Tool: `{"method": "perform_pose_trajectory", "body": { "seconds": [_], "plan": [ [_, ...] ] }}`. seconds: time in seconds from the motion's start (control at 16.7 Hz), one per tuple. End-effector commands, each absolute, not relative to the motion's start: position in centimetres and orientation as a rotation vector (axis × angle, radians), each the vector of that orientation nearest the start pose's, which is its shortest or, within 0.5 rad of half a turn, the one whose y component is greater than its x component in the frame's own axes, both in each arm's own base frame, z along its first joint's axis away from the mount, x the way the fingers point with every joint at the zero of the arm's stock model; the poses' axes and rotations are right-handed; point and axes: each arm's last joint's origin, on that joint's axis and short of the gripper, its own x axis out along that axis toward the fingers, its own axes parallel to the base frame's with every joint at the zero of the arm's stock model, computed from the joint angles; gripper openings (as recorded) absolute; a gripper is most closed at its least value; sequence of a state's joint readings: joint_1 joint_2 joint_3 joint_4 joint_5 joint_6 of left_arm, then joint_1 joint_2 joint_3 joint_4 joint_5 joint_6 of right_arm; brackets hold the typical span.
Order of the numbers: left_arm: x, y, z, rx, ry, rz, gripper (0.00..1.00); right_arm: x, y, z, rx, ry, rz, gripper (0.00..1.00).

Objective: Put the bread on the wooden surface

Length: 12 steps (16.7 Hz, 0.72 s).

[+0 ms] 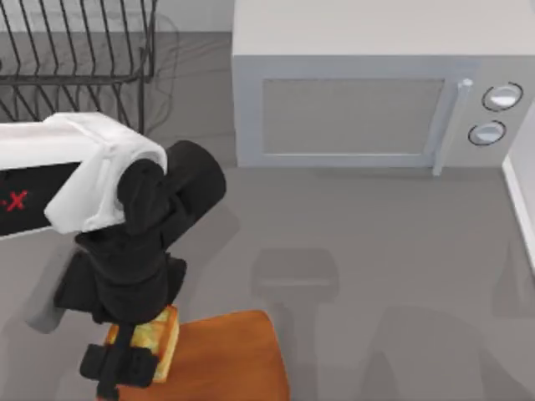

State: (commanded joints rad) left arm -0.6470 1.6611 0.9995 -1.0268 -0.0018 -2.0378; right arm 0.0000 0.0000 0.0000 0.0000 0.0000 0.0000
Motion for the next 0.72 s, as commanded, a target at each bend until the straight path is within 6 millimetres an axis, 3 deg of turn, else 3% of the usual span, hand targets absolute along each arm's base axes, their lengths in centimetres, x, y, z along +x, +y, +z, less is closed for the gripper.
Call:
{"method": "perform_pose_trajectory", "body": {
  "seconds": [0.36,0.72],
  "plan": [
    [19.4,-18.7,18.1,-1.165,1.222,1.196,0.0,10.6,-0.1,16.0,0.0,0.0,0.0,1.0],
    [19.1,-19.0,18.4,-1.189,1.211,1.199,0.0,10.6,-0.1,16.0,0.0,0.0,0.0,1.0]
  ]
}}
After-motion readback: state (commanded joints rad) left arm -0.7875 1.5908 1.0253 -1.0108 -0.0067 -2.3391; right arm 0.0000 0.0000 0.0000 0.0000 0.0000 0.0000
